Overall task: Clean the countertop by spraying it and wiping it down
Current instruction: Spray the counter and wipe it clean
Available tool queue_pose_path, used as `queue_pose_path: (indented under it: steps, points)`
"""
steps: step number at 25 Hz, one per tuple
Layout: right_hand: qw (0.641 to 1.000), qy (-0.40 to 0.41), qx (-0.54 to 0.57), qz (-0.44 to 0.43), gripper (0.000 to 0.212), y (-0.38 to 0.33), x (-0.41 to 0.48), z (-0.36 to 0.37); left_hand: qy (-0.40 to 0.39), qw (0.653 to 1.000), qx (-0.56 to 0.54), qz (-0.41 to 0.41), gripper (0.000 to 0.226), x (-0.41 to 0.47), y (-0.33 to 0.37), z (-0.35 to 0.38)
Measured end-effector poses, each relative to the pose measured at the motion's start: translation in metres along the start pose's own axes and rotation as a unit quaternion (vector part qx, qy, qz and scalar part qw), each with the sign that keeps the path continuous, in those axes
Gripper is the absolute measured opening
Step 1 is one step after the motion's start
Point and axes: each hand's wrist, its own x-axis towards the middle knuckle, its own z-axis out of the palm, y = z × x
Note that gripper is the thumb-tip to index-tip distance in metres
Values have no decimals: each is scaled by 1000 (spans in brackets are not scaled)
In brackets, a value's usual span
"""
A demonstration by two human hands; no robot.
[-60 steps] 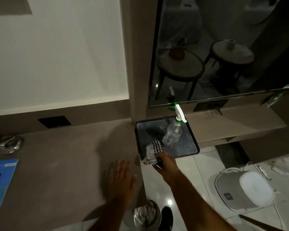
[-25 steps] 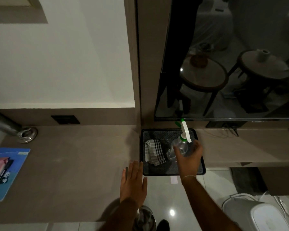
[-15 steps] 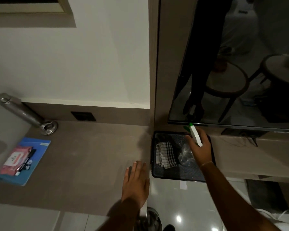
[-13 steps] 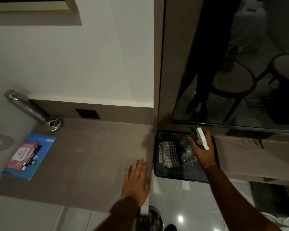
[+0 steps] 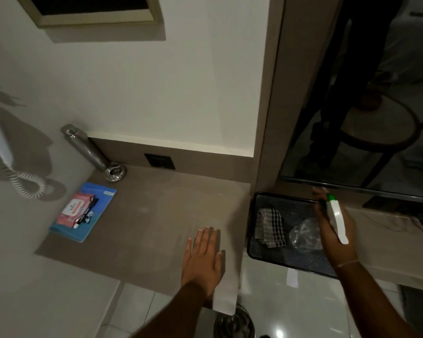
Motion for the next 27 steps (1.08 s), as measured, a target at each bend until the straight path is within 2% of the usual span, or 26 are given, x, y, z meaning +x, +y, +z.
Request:
queue_pose_path:
  steps: [2,5,8,10,14,17,21,23,27]
  points:
    - [999,-16,-12,-27,43,-23,-18,8,1,1000,-7,-22,67,-7,-19,-1]
    - [1000,-21,7,-12,47,-53,-46,35,-3,999,-8,-34,67,-8,-60,-7]
    - [995,-100,-1,29,21,-75,-71,82,6,1000,-5,-17,67,0,-103,-17]
    - [990,-112,-10,81,17,-79,-91,117,0,999,-39,5,67,1,-134,-20]
    - [971,-85,-28,220,25,-81,-134,180,28,995,-55,74,59,-4,-207,-28]
    - [950,-48,-82,297,37,-83,-162,199,13,995,-68,66,63,-10,-245,-30]
    - [938,24,-82,337,49,-87,-184,219,4,996,-17,87,69,-8,-258,-39]
    - [930,53,-74,356,50,-85,-183,227,19,994,-28,106,70,-9,-256,-41]
    - [925,26,-87,369,44,-82,-181,232,-12,993,-44,111,75,-16,-264,-30]
